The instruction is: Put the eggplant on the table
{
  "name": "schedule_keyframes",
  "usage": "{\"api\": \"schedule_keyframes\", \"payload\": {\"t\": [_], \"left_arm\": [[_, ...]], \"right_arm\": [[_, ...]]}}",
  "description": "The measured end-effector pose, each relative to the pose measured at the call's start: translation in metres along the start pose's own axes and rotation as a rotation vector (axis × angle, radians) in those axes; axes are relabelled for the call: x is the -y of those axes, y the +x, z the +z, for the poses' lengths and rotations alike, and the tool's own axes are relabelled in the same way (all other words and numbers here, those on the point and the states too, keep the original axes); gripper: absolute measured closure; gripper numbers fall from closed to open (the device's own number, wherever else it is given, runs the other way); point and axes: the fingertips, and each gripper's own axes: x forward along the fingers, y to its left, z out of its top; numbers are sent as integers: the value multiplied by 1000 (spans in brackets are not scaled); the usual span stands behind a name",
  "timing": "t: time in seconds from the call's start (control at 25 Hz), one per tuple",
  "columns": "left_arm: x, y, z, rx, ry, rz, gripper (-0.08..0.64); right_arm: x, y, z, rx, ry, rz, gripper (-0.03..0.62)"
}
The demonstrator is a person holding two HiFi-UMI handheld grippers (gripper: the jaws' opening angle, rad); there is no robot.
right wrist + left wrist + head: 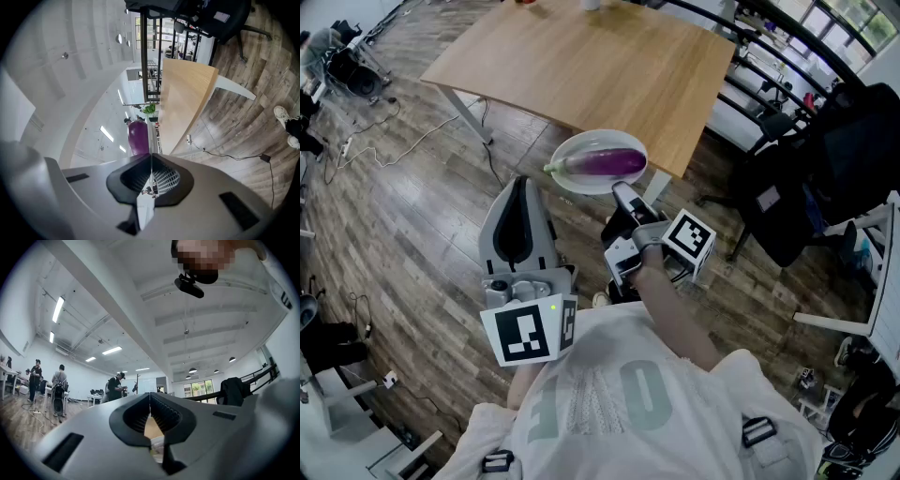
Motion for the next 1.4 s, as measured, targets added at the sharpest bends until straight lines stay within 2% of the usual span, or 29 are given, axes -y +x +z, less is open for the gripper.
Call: {"api": "schedule_keyframes", "payload": {"t": [0.44,0.64,0.88,1.12,1.4], "left_arm": [[0,29,-29,-30,40,-48,551],[6,61,-42,-40,53,-81,550],[3,91,-56,-60,4,-59,550],[10,138,-60,-57,10,-40,550],[17,154,-65,-76,38,-17,551]], "right_arm": [[4,-1,8,38,-39,-1,568],[4,4,32,79,-30,6,568],[2,20,63,121,-26,17,568],[-4,46,101,108,-26,23,568],[-4,76,129,94,-22,26,568]]}}
